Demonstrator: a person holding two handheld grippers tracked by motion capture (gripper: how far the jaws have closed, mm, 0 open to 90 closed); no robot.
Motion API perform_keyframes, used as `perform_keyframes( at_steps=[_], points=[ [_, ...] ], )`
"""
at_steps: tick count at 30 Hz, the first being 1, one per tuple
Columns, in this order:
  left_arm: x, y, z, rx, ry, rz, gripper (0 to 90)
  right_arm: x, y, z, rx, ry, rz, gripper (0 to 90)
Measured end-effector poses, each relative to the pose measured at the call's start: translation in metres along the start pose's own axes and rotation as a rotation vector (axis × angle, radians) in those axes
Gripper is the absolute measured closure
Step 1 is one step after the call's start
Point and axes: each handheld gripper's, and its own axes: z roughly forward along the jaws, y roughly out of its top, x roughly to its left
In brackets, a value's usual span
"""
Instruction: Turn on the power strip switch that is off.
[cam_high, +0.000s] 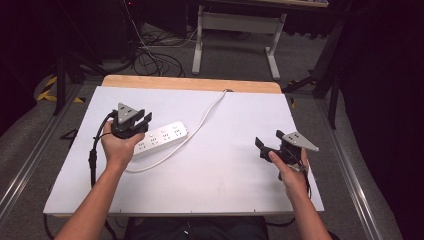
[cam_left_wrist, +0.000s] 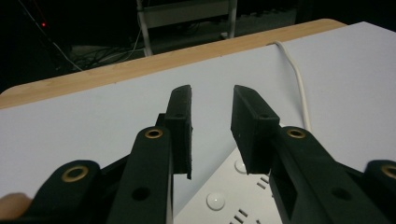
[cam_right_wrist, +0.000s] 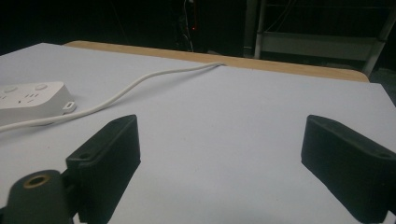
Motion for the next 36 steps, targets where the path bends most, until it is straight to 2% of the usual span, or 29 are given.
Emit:
perform_keyframes(
  at_steps=[9,12,17,21,33,36],
  points=[
    [0.008,-0.002,-0.01,-0.014,0.008,-0.029,62.5,0.0,0.0,-0.001,-0.004,0.001,0.003,12.1],
    [0.008,-0.001,-0.011,-0.026,0.032,-0.038,54.6,0.0,0.001,0.0,-0.004,0.0,0.006,12.1],
    [0.008,-0.001,-0.013,-0.034,0.038,-0.031,50.6,0.001,0.001,0.0,-0.004,0.0,0.005,12.1],
    [0.009,-0.001,-0.014,-0.049,0.023,-0.022,34.3,0.0,0.001,0.0,-0.003,0.0,0.005,12.1],
    [0.007,0.0,-0.021,-0.085,0.033,-0.015,32.3,0.0,0.001,0.0,-0.002,0.001,0.003,12.1],
    [0.008,-0.001,-0.025,-0.099,0.042,-0.022,28.3,0.0,0.001,-0.001,-0.002,0.002,0.003,12.1]
  ],
)
